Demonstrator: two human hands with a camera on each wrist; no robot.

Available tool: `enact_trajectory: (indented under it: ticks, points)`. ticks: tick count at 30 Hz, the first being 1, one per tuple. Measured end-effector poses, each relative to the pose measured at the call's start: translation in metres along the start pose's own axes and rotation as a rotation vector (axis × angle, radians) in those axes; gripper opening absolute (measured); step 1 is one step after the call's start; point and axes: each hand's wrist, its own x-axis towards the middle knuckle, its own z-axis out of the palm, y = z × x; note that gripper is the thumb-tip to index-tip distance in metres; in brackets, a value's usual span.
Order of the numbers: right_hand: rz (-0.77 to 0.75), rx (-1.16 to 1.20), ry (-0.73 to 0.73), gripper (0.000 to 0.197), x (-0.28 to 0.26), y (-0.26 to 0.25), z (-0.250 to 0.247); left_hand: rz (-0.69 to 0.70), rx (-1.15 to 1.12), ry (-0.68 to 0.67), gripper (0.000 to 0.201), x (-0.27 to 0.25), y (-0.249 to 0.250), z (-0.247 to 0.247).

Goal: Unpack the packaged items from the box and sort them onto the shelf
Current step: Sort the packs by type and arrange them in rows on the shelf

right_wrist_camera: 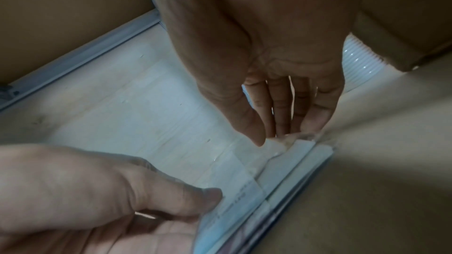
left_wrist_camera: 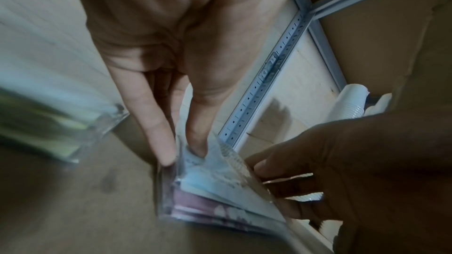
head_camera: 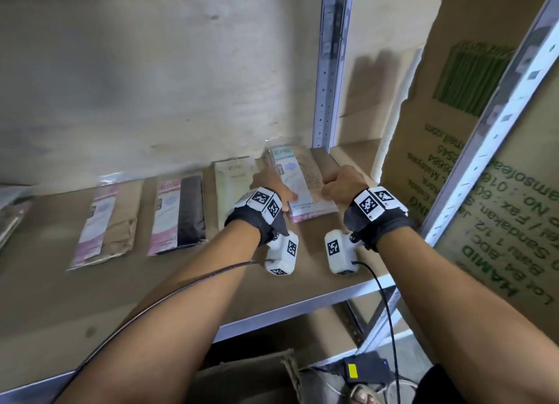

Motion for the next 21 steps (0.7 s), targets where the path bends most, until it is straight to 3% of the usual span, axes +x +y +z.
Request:
enact_trajectory:
  ticks: [5, 12, 16, 21]
  points:
    - [0.001, -0.018, 0.003, 0.027, 0.003, 0.002, 0.005, -0.005, 0.160, 0.074, 0.057, -0.003, 0.006, 0.003]
    - [-0.006, -0.038, 0.012, 0.033, -0.001, -0.001, 0.005, 0.017, 0.294, 0.132, 0.050, -0.009, 0.008, -0.004]
    - [-0.055, -0.054, 0.107, 0.037, -0.013, -0.020, 0.005, 0.041, 0.183, 0.157, 0.050, -0.017, 0.002, -0.047]
    - [-0.249, 0.024, 0.178, 0.019, -0.039, -0.066, 0.033, 0.090, -0.037, 0.274, 0.026, -0.047, -0.049, -0.136]
